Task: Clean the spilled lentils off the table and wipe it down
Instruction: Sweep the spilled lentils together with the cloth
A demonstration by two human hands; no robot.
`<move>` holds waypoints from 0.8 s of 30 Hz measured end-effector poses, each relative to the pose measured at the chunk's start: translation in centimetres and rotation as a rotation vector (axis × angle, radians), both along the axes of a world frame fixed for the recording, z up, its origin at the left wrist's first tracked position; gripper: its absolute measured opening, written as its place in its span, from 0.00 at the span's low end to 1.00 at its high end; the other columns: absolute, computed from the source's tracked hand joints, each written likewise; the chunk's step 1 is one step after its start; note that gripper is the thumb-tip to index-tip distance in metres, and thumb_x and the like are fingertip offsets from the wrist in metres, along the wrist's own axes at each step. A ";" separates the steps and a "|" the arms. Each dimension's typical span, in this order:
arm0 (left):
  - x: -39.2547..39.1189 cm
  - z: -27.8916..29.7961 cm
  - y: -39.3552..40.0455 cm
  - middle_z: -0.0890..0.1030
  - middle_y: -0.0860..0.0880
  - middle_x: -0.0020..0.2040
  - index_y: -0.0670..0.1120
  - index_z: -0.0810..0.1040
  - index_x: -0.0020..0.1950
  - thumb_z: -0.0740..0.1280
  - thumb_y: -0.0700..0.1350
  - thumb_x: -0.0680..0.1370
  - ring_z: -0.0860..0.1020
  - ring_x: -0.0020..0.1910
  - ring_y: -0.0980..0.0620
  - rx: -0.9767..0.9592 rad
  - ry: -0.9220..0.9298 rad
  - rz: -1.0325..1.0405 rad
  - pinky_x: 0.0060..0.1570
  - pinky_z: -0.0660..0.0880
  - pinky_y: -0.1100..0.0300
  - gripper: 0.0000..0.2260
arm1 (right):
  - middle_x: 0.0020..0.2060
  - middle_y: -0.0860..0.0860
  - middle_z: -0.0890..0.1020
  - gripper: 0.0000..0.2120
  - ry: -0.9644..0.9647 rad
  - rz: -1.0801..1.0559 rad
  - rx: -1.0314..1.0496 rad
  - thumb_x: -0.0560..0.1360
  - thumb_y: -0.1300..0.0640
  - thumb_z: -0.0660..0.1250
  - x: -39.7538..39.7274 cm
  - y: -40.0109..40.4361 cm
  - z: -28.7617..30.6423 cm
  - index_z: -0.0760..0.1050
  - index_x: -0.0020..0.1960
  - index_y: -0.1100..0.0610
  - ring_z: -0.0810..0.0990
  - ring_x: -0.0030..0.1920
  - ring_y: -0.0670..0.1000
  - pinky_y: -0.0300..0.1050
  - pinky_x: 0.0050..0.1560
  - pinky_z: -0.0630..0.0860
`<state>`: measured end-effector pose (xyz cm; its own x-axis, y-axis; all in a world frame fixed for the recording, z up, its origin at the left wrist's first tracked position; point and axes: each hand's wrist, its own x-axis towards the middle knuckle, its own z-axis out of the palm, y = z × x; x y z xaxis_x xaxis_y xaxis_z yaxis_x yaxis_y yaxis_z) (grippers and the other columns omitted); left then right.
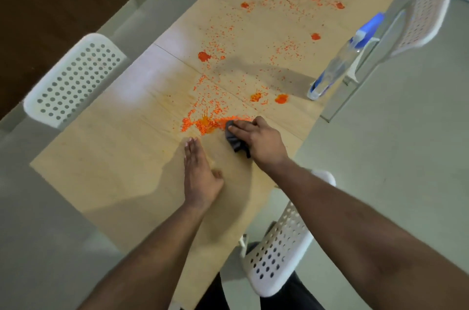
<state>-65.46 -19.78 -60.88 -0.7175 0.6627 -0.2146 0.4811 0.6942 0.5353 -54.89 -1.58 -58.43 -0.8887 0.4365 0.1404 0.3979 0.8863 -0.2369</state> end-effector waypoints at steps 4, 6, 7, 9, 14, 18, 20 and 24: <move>3.1 0.6 2.4 0.48 0.43 0.87 0.40 0.45 0.86 0.79 0.45 0.72 0.44 0.85 0.47 -0.035 -0.098 0.059 0.83 0.52 0.48 0.54 | 0.71 0.45 0.79 0.24 0.021 0.180 -0.036 0.77 0.54 0.74 5.3 -1.3 0.2 0.78 0.72 0.46 0.76 0.52 0.58 0.50 0.40 0.79; 4.0 0.8 3.6 0.48 0.43 0.87 0.41 0.43 0.86 0.81 0.47 0.72 0.44 0.85 0.47 -0.049 -0.119 0.113 0.84 0.47 0.48 0.57 | 0.71 0.44 0.79 0.26 0.004 0.236 -0.052 0.76 0.54 0.76 8.8 -1.2 -0.7 0.78 0.72 0.45 0.75 0.52 0.56 0.51 0.42 0.80; 4.3 0.7 4.3 0.47 0.43 0.87 0.40 0.42 0.86 0.81 0.50 0.71 0.44 0.85 0.46 -0.059 -0.120 0.144 0.83 0.45 0.48 0.58 | 0.70 0.44 0.79 0.26 -0.007 0.246 -0.057 0.74 0.54 0.78 10.5 -0.4 -1.3 0.78 0.72 0.45 0.75 0.52 0.56 0.51 0.42 0.80; 4.4 0.4 4.9 0.46 0.43 0.87 0.40 0.42 0.86 0.82 0.55 0.71 0.43 0.85 0.46 -0.076 -0.100 0.189 0.82 0.44 0.47 0.60 | 0.70 0.43 0.80 0.28 -0.020 0.257 -0.054 0.71 0.52 0.80 12.5 0.9 -1.9 0.80 0.70 0.45 0.77 0.54 0.56 0.50 0.43 0.81; 4.8 -0.1 5.5 0.46 0.43 0.87 0.40 0.43 0.86 0.83 0.54 0.69 0.42 0.85 0.46 -0.077 -0.104 0.232 0.82 0.43 0.45 0.61 | 0.70 0.42 0.80 0.24 -0.024 0.238 -0.028 0.75 0.58 0.71 10.6 5.2 -2.2 0.80 0.70 0.44 0.78 0.50 0.58 0.50 0.41 0.80; 4.7 0.3 5.7 0.44 0.44 0.87 0.41 0.41 0.86 0.82 0.54 0.70 0.41 0.85 0.47 -0.104 -0.111 0.233 0.82 0.42 0.46 0.61 | 0.70 0.42 0.79 0.23 -0.053 0.191 0.013 0.77 0.56 0.68 5.2 7.9 -0.8 0.79 0.71 0.44 0.74 0.50 0.58 0.53 0.38 0.80; 4.7 0.5 5.6 0.45 0.44 0.87 0.41 0.42 0.86 0.82 0.55 0.71 0.41 0.85 0.47 -0.110 -0.103 0.227 0.82 0.43 0.46 0.60 | 0.71 0.43 0.79 0.24 -0.066 0.179 0.020 0.79 0.51 0.57 3.9 8.1 0.0 0.78 0.72 0.45 0.74 0.51 0.58 0.53 0.40 0.80; 4.9 1.0 5.3 0.48 0.43 0.87 0.40 0.43 0.86 0.82 0.57 0.69 0.45 0.86 0.46 -0.111 -0.093 0.218 0.83 0.47 0.46 0.61 | 0.73 0.43 0.77 0.23 -0.050 0.236 0.013 0.80 0.55 0.64 6.1 5.1 -0.3 0.76 0.74 0.44 0.76 0.54 0.58 0.52 0.44 0.79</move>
